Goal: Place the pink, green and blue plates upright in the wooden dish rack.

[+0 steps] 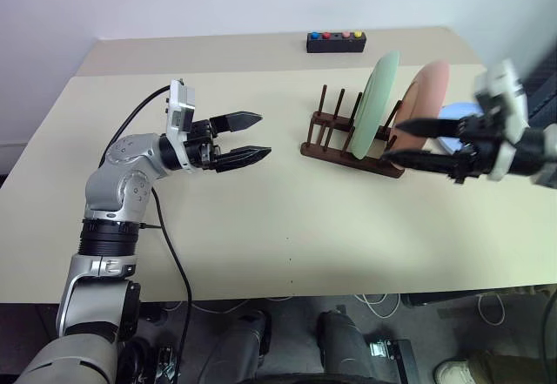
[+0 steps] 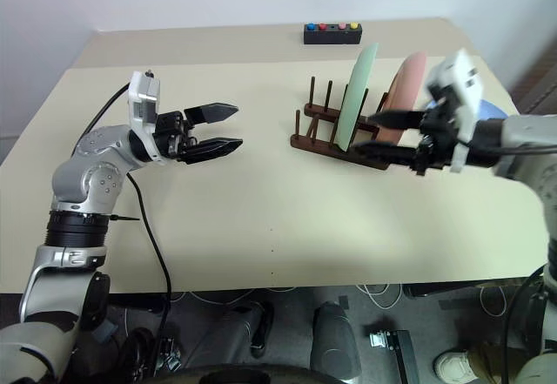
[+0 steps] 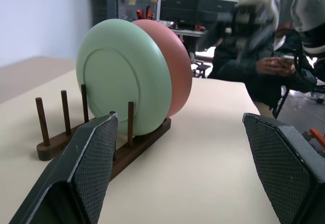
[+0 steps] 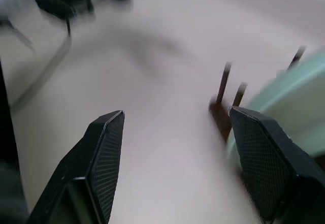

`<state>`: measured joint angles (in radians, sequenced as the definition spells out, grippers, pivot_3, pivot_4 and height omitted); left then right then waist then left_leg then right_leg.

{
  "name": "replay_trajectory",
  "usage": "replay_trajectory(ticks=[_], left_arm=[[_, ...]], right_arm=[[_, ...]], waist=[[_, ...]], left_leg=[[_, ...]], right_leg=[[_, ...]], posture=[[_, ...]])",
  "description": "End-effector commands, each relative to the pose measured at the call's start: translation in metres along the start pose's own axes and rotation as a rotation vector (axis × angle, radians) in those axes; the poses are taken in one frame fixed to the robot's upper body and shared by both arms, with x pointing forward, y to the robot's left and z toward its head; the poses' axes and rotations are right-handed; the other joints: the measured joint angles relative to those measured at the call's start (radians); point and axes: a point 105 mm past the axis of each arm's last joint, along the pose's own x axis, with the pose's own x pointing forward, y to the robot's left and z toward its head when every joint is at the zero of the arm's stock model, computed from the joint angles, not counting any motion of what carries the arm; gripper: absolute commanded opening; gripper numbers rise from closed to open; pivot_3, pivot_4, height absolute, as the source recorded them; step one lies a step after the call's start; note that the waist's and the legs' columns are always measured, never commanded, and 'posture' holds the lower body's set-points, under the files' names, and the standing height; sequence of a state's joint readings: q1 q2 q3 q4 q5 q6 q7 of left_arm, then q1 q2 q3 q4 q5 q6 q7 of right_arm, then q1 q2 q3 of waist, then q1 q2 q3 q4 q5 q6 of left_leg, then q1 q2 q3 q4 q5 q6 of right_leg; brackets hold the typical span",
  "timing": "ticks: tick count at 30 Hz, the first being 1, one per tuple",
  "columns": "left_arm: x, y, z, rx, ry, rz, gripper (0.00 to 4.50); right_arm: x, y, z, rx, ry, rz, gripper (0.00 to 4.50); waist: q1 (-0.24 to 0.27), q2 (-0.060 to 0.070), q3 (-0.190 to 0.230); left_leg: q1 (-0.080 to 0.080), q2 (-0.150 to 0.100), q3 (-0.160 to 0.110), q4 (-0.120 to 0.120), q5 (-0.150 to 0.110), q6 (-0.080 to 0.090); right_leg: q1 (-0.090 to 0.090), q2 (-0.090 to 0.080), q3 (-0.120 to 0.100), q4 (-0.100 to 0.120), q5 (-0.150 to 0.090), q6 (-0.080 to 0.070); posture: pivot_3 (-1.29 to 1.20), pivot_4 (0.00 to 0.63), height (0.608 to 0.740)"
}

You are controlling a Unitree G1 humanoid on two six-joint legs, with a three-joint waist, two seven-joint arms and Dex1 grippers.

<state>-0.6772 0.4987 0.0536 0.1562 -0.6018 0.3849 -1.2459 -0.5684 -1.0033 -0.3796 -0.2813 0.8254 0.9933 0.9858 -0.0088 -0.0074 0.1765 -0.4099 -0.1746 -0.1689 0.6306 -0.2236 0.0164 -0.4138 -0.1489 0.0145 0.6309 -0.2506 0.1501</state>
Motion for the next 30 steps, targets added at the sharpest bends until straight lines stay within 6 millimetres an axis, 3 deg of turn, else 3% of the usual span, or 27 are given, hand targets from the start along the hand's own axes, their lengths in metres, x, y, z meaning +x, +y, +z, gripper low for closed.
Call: replay_trajectory(ticks=[1, 4, 9, 13, 15, 16, 18, 20, 25, 30], left_arm=[[0.002, 0.000, 0.011, 0.046, -0.021, -0.010, 4.04], [0.003, 0.001, 0.011, 0.046, -0.023, -0.009, 4.04], [0.004, 0.001, 0.011, 0.059, -0.011, -0.018, 4.04], [0.005, -0.002, 0.011, 0.061, -0.004, -0.037, 4.04], [0.007, -0.006, 0.011, 0.073, 0.006, -0.055, 4.04], [0.008, -0.007, 0.011, 0.077, 0.011, -0.062, 4.04], [0.017, -0.013, -0.001, 0.103, 0.117, -0.074, 4.04], [0.031, -0.017, -0.012, 0.116, 0.190, -0.068, 4.04], [0.069, -0.035, -0.015, 0.072, 0.182, -0.012, 4.04], [0.088, -0.047, -0.017, 0.043, 0.177, 0.036, 4.04]], right_arm=[[-0.022, -0.022, 0.021, -0.054, -0.149, -0.123, 3.34], [-0.028, -0.041, 0.012, -0.081, -0.127, -0.237, 3.34], [-0.057, -0.106, 0.006, -0.173, -0.073, -0.664, 3.34], [-0.073, -0.125, 0.008, -0.181, -0.096, -0.800, 3.34], [-0.082, -0.138, -0.015, -0.251, 0.086, -0.885, 3.34], [-0.085, -0.142, -0.025, -0.286, 0.168, -0.908, 3.34], [-0.078, -0.139, -0.068, -0.240, 0.345, -0.846, 3.34], [-0.068, -0.133, -0.092, -0.122, 0.365, -0.780, 3.34], [-0.067, -0.133, -0.123, -0.054, 0.446, -0.740, 3.34], [-0.061, -0.136, -0.131, -0.002, 0.436, -0.730, 3.34]], waist=[[0.000, 0.000, 0.000], [0.000, 0.000, 0.000], [-0.002, 0.000, 0.000], [-0.003, 0.000, 0.000], [-0.002, 0.000, 0.000], [-0.002, 0.000, 0.000], [0.001, 0.000, 0.000], [-0.001, 0.000, -0.001], [-0.002, 0.001, 0.000], [-0.007, 0.001, 0.000]], left_leg=[[0.000, 0.000, 0.000, 0.000, 0.000, 0.000], [0.000, 0.000, 0.000, 0.000, 0.000, 0.000], [0.000, 0.000, 0.001, 0.000, 0.000, 0.000], [0.000, 0.000, 0.001, -0.001, 0.000, 0.000], [0.000, 0.000, 0.001, -0.002, 0.000, 0.000], [0.000, 0.000, 0.001, -0.001, 0.000, 0.000], [0.000, 0.000, 0.001, -0.001, 0.000, 0.000], [0.000, 0.000, 0.001, 0.000, 0.000, 0.000], [0.001, -0.001, 0.002, 0.000, 0.000, 0.000], [0.001, 0.000, 0.001, 0.000, 0.000, 0.000]], right_leg=[[0.000, 0.000, 0.000, 0.000, 0.000, 0.000], [0.000, 0.000, 0.000, 0.000, 0.000, 0.000], [0.000, 0.000, 0.000, 0.000, 0.000, 0.000], [-0.002, 0.000, 0.001, 0.001, 0.000, 0.000], [-0.002, 0.000, 0.001, 0.001, 0.000, 0.000], [-0.002, 0.000, 0.001, 0.001, 0.000, 0.000], [-0.001, 0.001, 0.001, 0.000, 0.000, 0.000], [0.000, 0.001, 0.001, 0.000, 0.000, 0.000], [0.001, 0.000, 0.002, 0.000, 0.001, 0.001], [0.000, 0.001, 0.002, 0.001, 0.001, 0.001]], posture=[[0.00, 0.150, 0.740], [0.00, 0.150, 0.740], [0.00, 0.150, 0.740], [0.00, 0.150, 0.740], [0.00, 0.150, 0.740], [0.00, 0.150, 0.740], [0.00, 0.150, 0.740], [0.00, 0.150, 0.740], [0.00, 0.150, 0.740], [0.00, 0.150, 0.740]])
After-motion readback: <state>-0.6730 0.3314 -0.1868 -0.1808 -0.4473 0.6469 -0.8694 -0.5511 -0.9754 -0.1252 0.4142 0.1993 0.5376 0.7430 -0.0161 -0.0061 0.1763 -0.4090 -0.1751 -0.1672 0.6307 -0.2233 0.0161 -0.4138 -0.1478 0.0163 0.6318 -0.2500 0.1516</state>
